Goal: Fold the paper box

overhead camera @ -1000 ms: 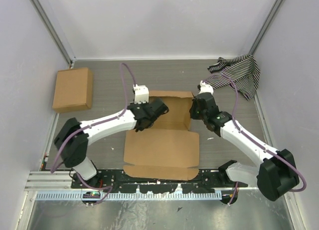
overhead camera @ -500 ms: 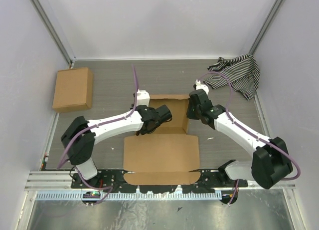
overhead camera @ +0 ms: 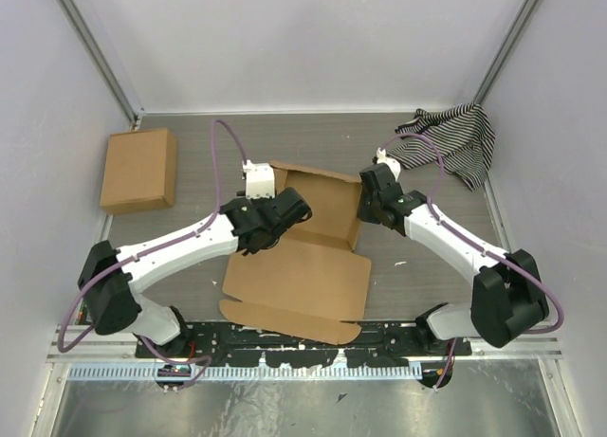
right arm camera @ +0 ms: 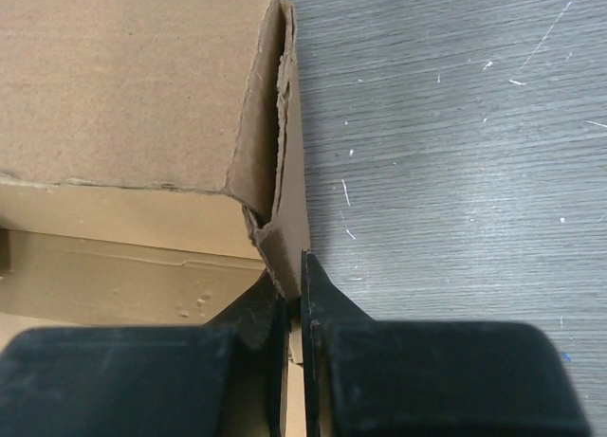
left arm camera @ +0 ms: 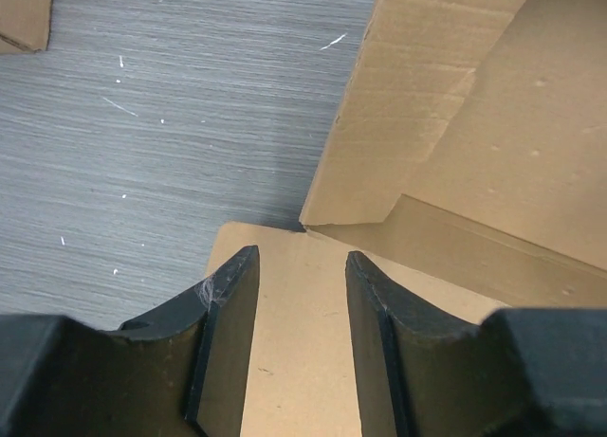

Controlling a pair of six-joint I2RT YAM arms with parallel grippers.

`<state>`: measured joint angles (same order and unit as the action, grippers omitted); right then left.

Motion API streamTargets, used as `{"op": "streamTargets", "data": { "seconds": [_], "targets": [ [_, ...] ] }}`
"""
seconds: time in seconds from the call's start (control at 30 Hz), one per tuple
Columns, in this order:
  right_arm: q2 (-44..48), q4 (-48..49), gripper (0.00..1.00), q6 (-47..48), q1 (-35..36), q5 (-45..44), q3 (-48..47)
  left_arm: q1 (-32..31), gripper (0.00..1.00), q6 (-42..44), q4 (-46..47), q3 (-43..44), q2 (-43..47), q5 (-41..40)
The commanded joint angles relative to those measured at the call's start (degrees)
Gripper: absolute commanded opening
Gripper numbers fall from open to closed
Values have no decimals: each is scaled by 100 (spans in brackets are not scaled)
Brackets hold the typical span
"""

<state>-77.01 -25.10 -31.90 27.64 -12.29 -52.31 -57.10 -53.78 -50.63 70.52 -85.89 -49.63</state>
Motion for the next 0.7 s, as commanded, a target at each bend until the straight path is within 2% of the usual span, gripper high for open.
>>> {"op": "streamTargets", "data": {
  "seconds": [0.0, 0.2, 0.23, 0.33, 0.4, 0.5, 0.67],
  "targets": [
    [-117, -30, 2, -214, -4, 167, -430, 35, 49, 150, 92, -92, 578, 187],
    [-199, -73, 4, -229, 1, 341, -463, 591, 49, 444, 410, -491, 891, 448],
    [-202, -99, 8, -237, -3, 371, -474, 730, 49, 565, 557, -574, 890, 587],
    [-221, -158, 36, -223, -4, 504, -532, 1085, 49, 842, 897, -685, 825, 1039],
    [-271, -225, 46, -197, -4, 499, -639, 1243, 50, 1026, 1096, -625, 714, 1237],
    [-410, -359, 54, -122, -4, 435, -841, 1368, 50, 1250, 1117, -297, 412, 1415],
    [-552, -462, 57, -35, -4, 310, -1138, 1408, 50, 1507, 949, 307, -144, 1572]
  ]
}}
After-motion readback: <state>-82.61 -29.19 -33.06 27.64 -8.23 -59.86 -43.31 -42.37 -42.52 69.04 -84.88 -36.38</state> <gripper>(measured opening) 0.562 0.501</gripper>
